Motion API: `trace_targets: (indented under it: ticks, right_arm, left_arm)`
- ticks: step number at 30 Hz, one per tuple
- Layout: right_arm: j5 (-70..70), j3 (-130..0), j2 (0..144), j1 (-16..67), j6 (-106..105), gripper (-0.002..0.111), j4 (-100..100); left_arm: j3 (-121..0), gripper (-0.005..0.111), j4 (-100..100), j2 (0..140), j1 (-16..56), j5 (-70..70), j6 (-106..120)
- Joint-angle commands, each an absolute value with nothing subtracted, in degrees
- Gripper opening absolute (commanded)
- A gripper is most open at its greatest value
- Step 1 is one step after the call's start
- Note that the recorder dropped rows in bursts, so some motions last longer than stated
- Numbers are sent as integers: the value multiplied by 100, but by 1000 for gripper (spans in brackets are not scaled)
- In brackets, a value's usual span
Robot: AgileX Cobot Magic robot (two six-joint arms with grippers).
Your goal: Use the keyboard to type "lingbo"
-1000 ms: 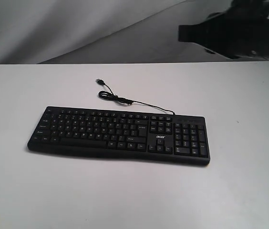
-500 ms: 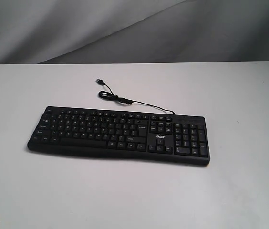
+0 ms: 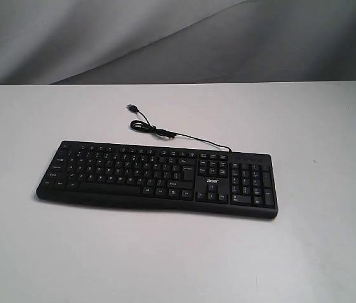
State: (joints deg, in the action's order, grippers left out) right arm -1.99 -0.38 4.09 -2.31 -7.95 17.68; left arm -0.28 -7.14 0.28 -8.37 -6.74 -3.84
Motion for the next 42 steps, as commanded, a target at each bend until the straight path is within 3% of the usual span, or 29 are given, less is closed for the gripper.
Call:
trace_targets:
  ticks: [1,19,42]
  right_arm:
    - [416,0,232,-275,-724,0,984]
    - [1805,0,219,-324,-213,0,367]
    - [1869,0,102,-602,-208,0,367]
  left_arm:
    - [0,1,-716,0,-799,-624,-396]
    - [0,1,-716,0,-799,-624,-396]
    - [0,1,-716,0,-799,-624,-396]
